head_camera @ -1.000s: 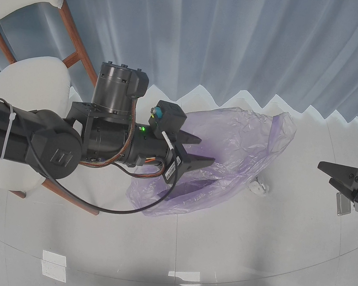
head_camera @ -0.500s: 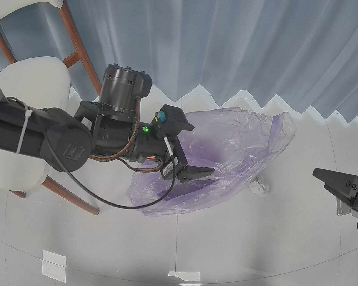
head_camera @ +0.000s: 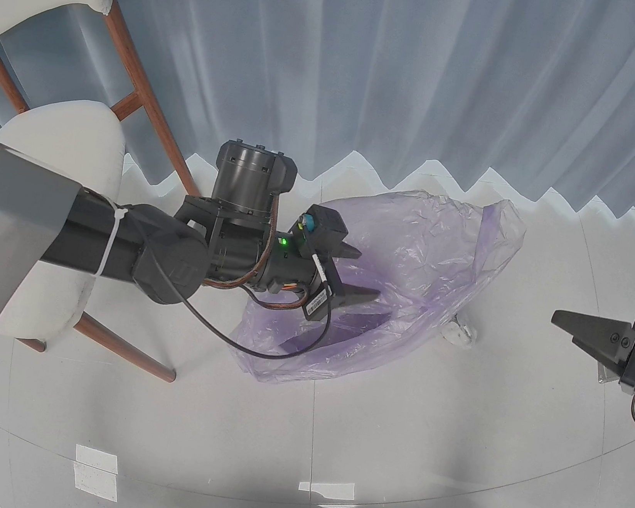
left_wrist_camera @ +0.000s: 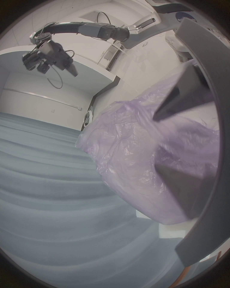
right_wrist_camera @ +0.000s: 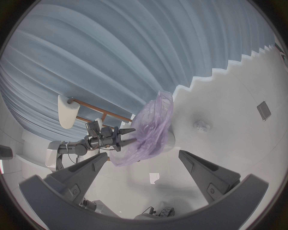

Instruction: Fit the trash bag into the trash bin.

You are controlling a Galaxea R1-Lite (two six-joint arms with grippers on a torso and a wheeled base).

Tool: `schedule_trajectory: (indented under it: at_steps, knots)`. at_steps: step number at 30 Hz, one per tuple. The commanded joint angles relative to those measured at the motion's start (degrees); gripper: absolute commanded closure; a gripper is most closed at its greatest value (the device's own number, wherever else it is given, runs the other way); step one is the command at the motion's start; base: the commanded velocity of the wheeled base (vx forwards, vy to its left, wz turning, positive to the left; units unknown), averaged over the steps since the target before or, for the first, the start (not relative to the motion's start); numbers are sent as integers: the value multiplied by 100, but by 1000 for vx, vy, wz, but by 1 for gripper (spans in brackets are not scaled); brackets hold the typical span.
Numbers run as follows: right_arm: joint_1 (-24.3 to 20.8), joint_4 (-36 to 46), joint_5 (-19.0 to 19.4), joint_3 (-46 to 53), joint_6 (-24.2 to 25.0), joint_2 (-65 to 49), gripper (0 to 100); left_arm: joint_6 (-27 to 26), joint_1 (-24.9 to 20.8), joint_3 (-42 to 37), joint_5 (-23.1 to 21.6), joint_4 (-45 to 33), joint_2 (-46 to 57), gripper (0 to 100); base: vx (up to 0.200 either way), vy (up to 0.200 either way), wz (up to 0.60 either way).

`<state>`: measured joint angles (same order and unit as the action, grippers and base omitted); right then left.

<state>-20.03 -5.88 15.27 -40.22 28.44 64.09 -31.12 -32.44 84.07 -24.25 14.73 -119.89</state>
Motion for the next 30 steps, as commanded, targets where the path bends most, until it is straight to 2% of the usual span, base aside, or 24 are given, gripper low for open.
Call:
schedule_trajectory:
  at_steps: [1, 4, 6, 9, 11, 13, 19, 22, 26, 30]
  knots:
    - [-1, -1, 2, 172, -23, -1, 0, 133, 53, 207, -1, -128, -87, 100, 0, 0, 0]
    - [-1, -1, 2, 198, -111, 78, 0, 880, 45, 189, 104, -286, 502, 100, 0, 0, 0]
    - [-1, -1, 11, 190, -190, 227, 0, 1293, 10, 145, 350, -541, 898, 100, 0, 0, 0]
    - [-1, -19, 11, 128, -445, 552, 0, 1750, -52, 110, 676, -963, 1469, 100, 0, 0, 0]
    - [-1, -63, 11, 111, -524, 675, 0, 1873, -87, 92, 746, -1086, 1618, 100, 0, 0, 0]
    - [-1, -441, 11, 93, -770, 1088, 0, 2198, -114, -162, 913, -1376, 2023, 100, 0, 0, 0]
    - [-186, -1065, 2, -109, -831, 1765, 0, 2233, -78, -918, 1168, -1385, 2488, 100, 0, 0, 0]
    - [-317, -1082, -7, -452, -814, 2134, 0, 2242, -61, -1349, 1238, -1376, 2673, 100, 0, 0, 0]
    - [-335, -1117, -42, -645, -796, 2495, 0, 2242, -61, -1525, 1238, -1350, 2743, 100, 0, 0, 0]
    - [-344, -1117, -271, -1129, -796, 3101, 0, 2242, -17, -1534, 1247, -1350, 2761, 100, 0, 0, 0]
